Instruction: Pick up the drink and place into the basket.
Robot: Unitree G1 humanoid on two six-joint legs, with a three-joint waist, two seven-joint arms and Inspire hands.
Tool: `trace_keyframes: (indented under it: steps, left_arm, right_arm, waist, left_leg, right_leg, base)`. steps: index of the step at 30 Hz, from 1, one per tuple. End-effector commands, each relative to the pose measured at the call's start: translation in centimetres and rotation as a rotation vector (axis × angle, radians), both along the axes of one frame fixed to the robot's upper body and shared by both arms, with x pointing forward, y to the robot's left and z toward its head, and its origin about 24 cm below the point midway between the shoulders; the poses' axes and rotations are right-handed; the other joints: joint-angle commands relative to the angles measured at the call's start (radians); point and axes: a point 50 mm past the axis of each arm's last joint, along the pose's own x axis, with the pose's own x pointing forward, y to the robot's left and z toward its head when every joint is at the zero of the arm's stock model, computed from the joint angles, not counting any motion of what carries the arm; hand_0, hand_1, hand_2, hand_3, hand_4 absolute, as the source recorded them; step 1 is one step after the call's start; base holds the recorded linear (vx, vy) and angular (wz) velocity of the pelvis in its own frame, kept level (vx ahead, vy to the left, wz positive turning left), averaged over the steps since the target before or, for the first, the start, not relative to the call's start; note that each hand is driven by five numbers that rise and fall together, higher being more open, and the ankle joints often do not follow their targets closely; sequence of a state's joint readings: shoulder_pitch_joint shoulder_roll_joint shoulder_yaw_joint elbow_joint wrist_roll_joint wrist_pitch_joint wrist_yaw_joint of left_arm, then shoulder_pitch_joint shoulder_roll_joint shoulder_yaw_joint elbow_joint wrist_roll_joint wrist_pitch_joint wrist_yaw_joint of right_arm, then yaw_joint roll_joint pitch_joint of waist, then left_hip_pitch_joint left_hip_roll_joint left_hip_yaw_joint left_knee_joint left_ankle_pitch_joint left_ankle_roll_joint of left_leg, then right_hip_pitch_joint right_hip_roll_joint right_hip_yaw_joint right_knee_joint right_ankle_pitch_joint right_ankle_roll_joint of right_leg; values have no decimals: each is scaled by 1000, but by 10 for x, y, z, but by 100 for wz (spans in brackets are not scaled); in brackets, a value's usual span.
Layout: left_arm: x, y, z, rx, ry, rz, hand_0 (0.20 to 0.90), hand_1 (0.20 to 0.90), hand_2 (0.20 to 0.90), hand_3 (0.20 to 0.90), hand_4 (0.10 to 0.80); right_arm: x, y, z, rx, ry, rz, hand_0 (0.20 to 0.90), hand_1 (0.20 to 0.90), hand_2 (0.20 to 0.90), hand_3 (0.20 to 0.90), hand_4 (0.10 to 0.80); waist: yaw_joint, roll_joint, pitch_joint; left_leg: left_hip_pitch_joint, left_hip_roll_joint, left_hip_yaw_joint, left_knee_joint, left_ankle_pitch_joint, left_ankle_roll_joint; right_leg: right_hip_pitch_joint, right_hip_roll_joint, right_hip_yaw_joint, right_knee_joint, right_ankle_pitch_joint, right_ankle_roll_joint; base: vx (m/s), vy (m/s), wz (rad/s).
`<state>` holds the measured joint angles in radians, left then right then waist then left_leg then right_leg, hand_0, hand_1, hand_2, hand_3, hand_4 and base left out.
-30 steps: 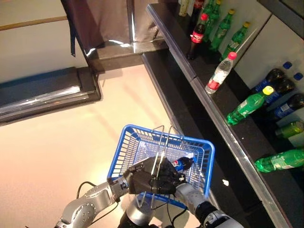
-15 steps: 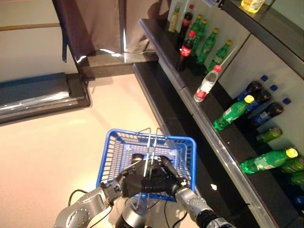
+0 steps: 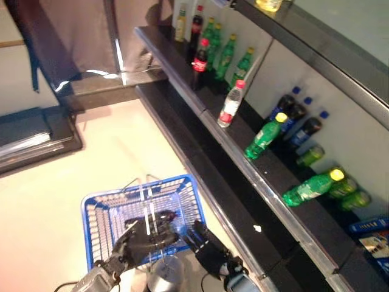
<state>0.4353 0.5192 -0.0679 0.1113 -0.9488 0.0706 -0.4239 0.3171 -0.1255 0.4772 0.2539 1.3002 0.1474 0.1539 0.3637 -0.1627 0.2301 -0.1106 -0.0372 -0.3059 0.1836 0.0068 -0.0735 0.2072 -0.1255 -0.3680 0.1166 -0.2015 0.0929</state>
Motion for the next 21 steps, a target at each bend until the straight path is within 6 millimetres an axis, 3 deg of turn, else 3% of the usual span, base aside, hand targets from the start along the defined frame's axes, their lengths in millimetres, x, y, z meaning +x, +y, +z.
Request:
trace_keyframes:
  steps: [1,4,7,8,13,17,19,21]
  left_arm:
    - [7,-48,30,-162,-287,-62,300,300,300,200,100]
    - [0,-30,7,-82,-204,124,300,300,300,200,100]
    - [-4,-21,-6,-20,-160,204,300,300,300,200,100]
    - [-7,-12,-18,71,-117,283,300,300,300,200,100]
    - [-13,9,-40,204,-1,468,300,300,300,200,100]
    - [-17,21,-55,236,84,575,300,300,300,200,100]
    - [-15,26,-58,251,119,641,300,300,300,200,100]
    - [-24,32,-61,237,132,709,300,300,300,200,100]
  right_arm:
    - [-6,-4,16,79,-174,92,900,900,900,900,800]
    - [-8,-17,27,78,-286,139,900,900,900,900,800]
    - [-4,-22,34,86,-365,141,900,900,900,900,800]
    - [2,-28,38,70,-426,123,900,900,900,900,800]
    - [11,-56,31,-92,-435,22,900,900,900,900,800]
    - [3,-81,18,-271,-378,-59,900,900,900,900,800]
    - [1,-94,6,-430,-320,-45,900,900,900,900,800]
    - [-1,-99,-7,-542,-250,5,900,900,900,900,800]
  waist:
    - [-34,61,-141]
    - [-65,49,-152]
    - [-82,42,-153]
    - [-99,36,-157]
    - [-150,39,-158]
    - [-228,61,-147]
    - [-232,72,-130]
    - [-213,78,-114]
  left_leg:
    - [123,90,18,-189,112,31]
    - [129,88,36,-204,111,31]
    - [130,86,49,-211,110,33]
    - [129,85,68,-220,110,35]
    - [120,87,116,-244,120,44]
    - [97,79,76,-241,132,52]
    - [82,80,45,-237,149,43]
    - [62,90,40,-251,182,21]
  right_leg:
    - [-63,8,-5,40,135,-18]
    - [-65,9,20,7,148,-14]
    - [-70,8,40,-12,160,-9]
    - [-76,4,58,-30,174,-2]
    - [-99,-3,114,-54,194,9]
    - [-146,76,240,-21,161,-35]
    - [-160,103,229,-4,150,-57]
    - [-150,116,216,-21,160,-60]
  base:
    - [-67,-20,-13]
    - [-110,-20,-31]
    - [-117,-22,-28]
    - [-180,-20,-21]
    - [-181,-6,-36]
    - [-127,-27,17]
    - [-150,-95,66]
    - [-96,-100,30]
